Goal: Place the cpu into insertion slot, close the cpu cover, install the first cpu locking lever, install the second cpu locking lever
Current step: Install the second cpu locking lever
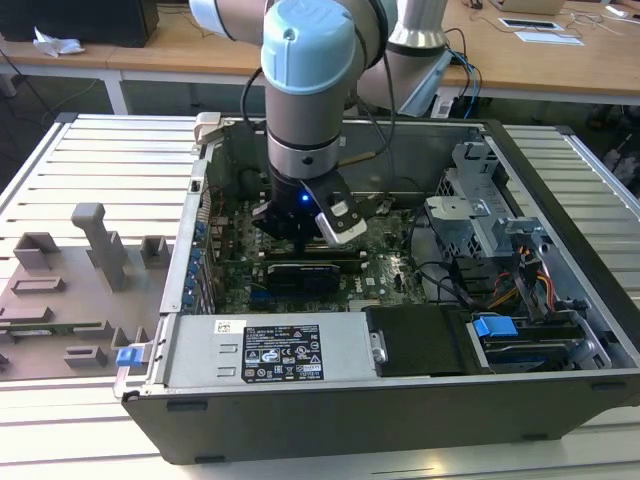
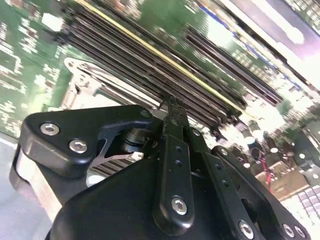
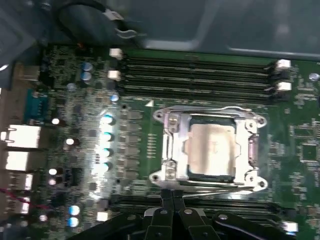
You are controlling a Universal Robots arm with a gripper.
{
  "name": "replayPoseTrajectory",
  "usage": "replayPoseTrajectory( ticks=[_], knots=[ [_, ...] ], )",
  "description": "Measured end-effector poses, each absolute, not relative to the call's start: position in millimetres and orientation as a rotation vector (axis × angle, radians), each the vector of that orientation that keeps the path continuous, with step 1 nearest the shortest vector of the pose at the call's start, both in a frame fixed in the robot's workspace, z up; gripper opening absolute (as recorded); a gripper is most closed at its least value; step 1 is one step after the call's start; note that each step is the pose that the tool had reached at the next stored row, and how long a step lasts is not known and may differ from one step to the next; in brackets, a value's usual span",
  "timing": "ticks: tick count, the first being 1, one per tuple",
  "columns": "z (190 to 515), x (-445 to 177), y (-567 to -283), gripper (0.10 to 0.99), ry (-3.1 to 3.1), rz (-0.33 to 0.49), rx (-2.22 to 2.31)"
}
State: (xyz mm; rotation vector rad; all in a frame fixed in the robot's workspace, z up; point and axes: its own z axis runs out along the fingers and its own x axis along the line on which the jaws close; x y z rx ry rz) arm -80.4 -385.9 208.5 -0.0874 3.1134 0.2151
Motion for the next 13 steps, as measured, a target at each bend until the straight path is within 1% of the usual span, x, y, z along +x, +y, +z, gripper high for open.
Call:
replayPoseTrajectory(
  ticks=[2,9,13],
  knots=[
    [208.2,-86.9,-385.8,0.106,3.113,0.216,-0.090],
    [205.6,-93.7,-384.8,0.106,3.109,0.258,-0.127],
    [202.0,-93.7,-376.2,0.106,3.109,0.263,-0.157]
  ],
)
